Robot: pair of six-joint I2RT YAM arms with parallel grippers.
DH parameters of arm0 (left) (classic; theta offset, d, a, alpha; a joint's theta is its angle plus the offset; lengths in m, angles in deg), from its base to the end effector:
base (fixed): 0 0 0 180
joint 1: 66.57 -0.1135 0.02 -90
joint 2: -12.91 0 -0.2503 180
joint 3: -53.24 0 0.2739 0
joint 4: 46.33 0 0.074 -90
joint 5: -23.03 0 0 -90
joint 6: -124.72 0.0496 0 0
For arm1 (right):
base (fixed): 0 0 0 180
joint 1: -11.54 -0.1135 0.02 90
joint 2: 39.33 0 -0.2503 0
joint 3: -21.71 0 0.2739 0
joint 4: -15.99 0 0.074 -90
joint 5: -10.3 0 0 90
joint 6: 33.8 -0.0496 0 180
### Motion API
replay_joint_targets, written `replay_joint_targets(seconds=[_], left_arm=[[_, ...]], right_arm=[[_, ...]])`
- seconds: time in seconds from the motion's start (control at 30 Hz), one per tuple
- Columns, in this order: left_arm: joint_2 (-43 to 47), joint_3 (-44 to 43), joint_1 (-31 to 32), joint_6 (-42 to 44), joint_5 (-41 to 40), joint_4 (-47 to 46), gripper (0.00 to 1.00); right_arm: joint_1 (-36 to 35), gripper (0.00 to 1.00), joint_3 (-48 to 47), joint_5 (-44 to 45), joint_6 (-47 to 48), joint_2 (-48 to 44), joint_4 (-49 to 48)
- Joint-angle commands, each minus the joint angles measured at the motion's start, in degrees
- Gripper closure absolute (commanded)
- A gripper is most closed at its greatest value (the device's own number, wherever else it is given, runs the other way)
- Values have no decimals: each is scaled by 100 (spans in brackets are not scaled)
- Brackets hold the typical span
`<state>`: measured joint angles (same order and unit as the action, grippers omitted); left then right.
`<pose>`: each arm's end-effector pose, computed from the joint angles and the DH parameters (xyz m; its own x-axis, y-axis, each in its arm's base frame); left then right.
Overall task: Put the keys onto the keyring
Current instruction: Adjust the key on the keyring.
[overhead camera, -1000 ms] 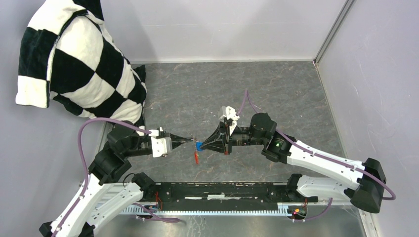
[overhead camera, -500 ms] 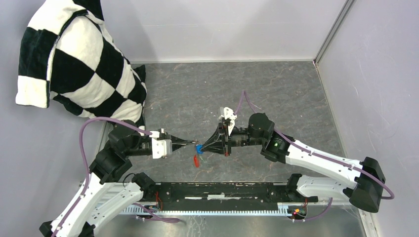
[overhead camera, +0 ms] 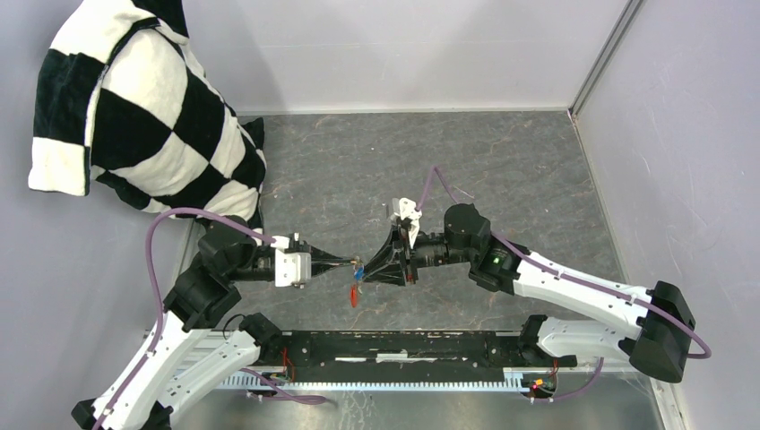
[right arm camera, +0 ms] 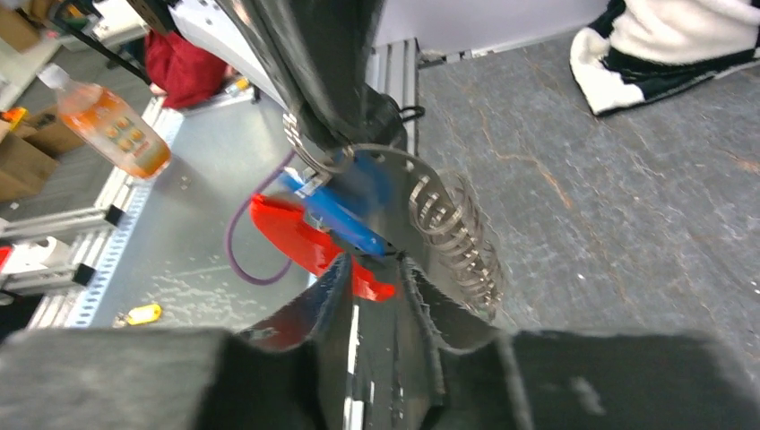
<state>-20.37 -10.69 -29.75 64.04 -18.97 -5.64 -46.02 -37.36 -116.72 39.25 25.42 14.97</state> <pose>0.0995 -0.1206 0.3718 0.3615 0.1386 -0.9220 0.9287 0.0335 0.3692 0.1352 0.2684 0.3035 -0.3320 -0.0884 -0.9391 -0.9398 -0.0548 0.3374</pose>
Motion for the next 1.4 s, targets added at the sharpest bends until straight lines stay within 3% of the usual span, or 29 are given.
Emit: replay_joint_targets(seconds=[0.0,0.23,0.4,1.03,1.37], left_arm=[[54,-270,-8,-209,305,-465,98],[52,-242,-8,-59,353,-259,98],[45,-238,-8,2,357,-195,98],[35,-250,-8,21,288,-188,98],[41,-241,-8,41,235,-197,98]], right_arm=[[33,65,-388,116,537,-46,647],[38,48,-989,449,1783,-488,1358],[36,46,-1541,377,2370,-442,1934],[39,62,-1618,-312,1956,99,1114],[35,64,-1423,-673,1704,164,791]])
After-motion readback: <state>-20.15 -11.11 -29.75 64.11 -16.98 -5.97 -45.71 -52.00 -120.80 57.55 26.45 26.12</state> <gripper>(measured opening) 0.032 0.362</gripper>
